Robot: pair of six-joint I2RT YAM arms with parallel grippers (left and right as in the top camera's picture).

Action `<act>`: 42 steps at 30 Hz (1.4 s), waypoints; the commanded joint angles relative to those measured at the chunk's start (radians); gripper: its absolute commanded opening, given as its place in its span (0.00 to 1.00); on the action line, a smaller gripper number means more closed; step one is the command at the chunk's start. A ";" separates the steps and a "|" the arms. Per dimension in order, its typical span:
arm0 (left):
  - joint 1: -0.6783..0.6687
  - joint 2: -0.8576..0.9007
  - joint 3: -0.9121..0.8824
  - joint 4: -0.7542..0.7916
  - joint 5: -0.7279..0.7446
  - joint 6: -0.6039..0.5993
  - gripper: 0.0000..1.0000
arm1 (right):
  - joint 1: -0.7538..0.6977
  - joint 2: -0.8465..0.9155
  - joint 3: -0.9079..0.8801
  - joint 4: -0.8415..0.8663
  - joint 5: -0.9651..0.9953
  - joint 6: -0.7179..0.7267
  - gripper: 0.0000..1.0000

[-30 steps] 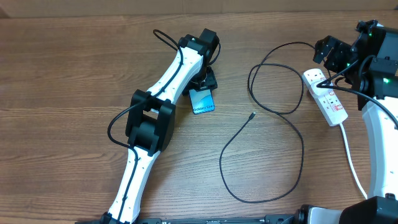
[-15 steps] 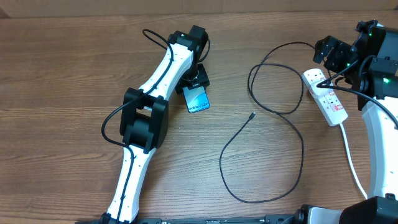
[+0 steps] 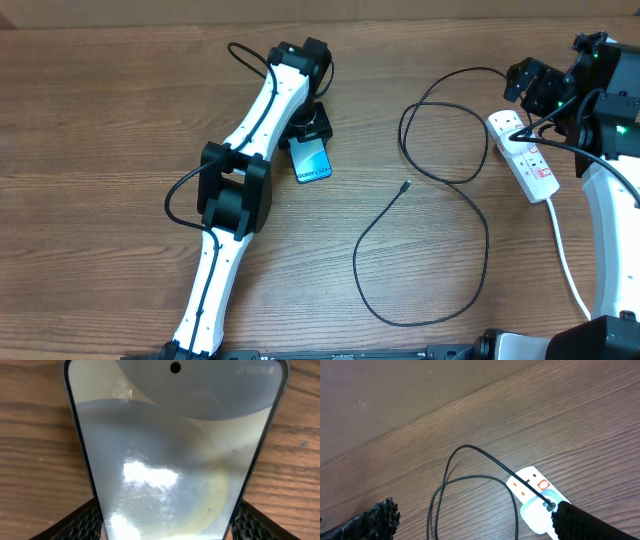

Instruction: Plug charger to phone and switch on socket

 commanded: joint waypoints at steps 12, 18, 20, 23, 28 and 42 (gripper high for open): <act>0.018 0.011 0.110 -0.077 0.220 0.122 0.67 | -0.002 -0.002 0.025 0.004 0.010 0.008 1.00; 0.055 0.011 0.110 -0.078 0.513 0.214 0.67 | -0.002 -0.002 0.025 0.004 0.010 0.008 1.00; 0.073 0.011 0.110 -0.078 0.629 0.242 0.68 | -0.002 -0.002 0.025 0.004 0.010 0.008 1.00; 0.107 0.011 0.110 -0.080 0.812 0.270 0.68 | -0.002 -0.002 0.025 0.004 0.010 0.008 1.00; 0.164 0.011 0.110 -0.079 1.075 0.277 0.68 | -0.002 -0.002 0.026 0.004 0.010 0.008 1.00; 0.233 0.011 0.110 -0.079 1.480 0.265 0.67 | -0.002 -0.002 0.026 0.004 0.010 0.008 1.00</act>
